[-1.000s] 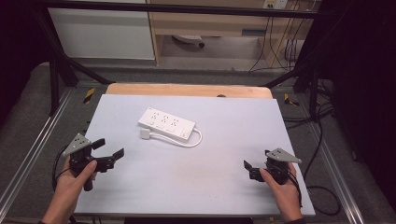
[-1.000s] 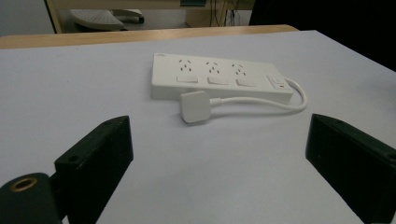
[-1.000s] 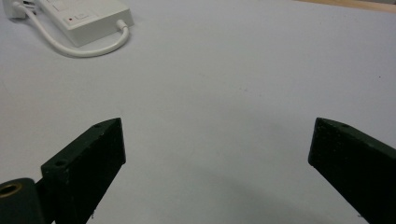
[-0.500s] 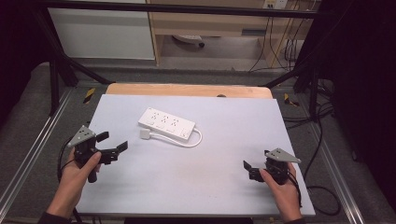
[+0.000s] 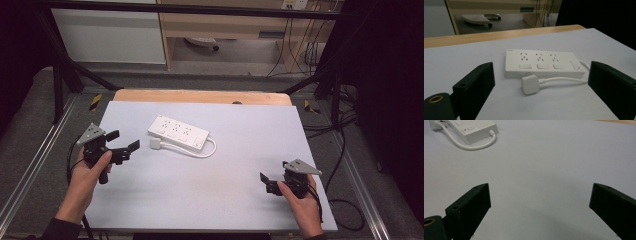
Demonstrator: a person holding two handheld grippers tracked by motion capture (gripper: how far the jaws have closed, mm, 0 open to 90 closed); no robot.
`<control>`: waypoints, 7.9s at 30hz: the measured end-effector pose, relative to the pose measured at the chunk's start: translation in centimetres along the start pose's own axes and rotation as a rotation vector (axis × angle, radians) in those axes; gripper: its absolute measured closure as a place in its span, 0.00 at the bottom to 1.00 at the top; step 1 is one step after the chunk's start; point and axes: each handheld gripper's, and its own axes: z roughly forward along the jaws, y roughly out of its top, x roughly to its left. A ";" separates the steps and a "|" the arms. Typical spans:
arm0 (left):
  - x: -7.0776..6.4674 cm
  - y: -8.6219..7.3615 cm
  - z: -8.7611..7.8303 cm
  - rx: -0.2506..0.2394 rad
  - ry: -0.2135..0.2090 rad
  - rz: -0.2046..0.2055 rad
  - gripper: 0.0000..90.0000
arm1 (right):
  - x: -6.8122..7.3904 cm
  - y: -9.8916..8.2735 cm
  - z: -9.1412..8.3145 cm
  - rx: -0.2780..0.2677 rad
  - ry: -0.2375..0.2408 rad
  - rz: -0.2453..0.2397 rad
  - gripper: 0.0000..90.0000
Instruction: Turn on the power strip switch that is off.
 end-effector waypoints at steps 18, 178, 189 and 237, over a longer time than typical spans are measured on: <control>0.2 1.5 1.6 0.011 -0.008 -0.014 0.06 | -0.1 -0.1 0.4 0.009 0.001 0.011 0.04; 0.5 0.0 15.6 0.235 0.044 0.068 1.00 | -0.1 0.1 0.0 0.016 0.014 -0.017 0.04; 0.6 -0.3 15.6 0.252 0.046 0.072 1.00 | -0.1 0.1 0.0 0.018 0.016 -0.018 0.04; 0.7 -0.9 15.6 0.252 0.044 0.074 1.00 | -0.2 0.2 0.0 0.021 0.014 -0.020 0.04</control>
